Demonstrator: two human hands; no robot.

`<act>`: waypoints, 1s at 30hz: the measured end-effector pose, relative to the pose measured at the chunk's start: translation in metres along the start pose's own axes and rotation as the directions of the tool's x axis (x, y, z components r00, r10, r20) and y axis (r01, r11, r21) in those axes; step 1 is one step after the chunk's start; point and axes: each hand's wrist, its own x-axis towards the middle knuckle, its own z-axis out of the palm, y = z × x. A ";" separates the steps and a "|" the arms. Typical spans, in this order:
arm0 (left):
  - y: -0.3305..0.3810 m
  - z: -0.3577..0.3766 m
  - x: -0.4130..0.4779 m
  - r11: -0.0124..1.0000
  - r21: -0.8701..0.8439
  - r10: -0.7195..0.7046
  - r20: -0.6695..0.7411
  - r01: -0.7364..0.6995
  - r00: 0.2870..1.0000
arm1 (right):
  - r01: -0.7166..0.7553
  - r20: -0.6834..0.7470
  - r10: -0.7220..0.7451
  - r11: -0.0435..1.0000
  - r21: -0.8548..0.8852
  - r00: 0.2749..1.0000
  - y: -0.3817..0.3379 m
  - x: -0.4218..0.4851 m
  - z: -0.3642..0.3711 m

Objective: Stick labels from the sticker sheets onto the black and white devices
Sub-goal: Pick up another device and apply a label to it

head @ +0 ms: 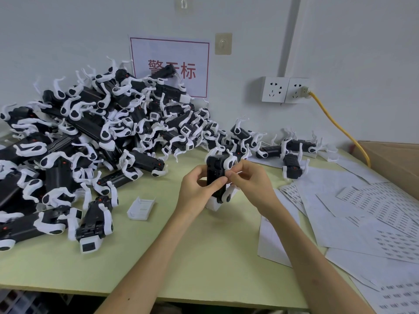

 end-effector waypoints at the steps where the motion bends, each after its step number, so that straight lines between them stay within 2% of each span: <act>1: 0.000 -0.001 0.000 1.000 -0.007 -0.002 0.014 0.002 1.000 | -0.019 -0.021 0.019 1.000 0.018 1.000 0.000 0.001 -0.001; 4: 0.003 -0.001 0.000 0.999 -0.035 -0.020 0.047 0.022 0.999 | -0.050 -0.093 0.056 0.996 0.069 0.994 0.001 0.001 -0.002; 7: 0.007 0.001 -0.003 0.977 -0.143 -0.145 0.090 0.157 0.985 | -0.025 -0.099 0.030 0.998 0.052 0.995 -0.001 0.000 -0.001; 10: 0.012 0.001 -0.004 0.896 -0.287 -0.293 0.189 0.338 0.937 | -0.012 -0.098 0.022 0.995 0.099 0.995 -0.003 0.001 -0.001; 13: 0.019 -0.001 -0.005 0.769 -0.410 -0.399 0.291 0.491 0.869 | -0.019 -0.130 0.036 0.992 0.123 0.991 -0.003 0.001 -0.003; 18: 0.023 0.002 -0.005 0.678 -0.486 -0.430 0.346 0.551 0.834 | -0.027 -0.134 0.044 0.992 0.126 0.990 -0.002 0.001 -0.003; 20: 0.022 0.002 -0.005 0.700 -0.452 -0.436 0.343 0.553 0.832 | -0.024 -0.125 0.040 0.992 0.125 0.991 -0.003 0.001 -0.002; 24: 0.017 0.002 -0.003 0.800 -0.319 -0.450 0.241 0.508 0.860 | -0.023 -0.120 0.039 0.991 0.131 0.992 -0.003 0.001 -0.002; 30: 0.015 0.001 0.000 0.806 -0.266 -0.512 0.136 0.529 0.848 | -0.025 -0.121 0.042 0.991 0.132 0.992 -0.003 0.001 -0.003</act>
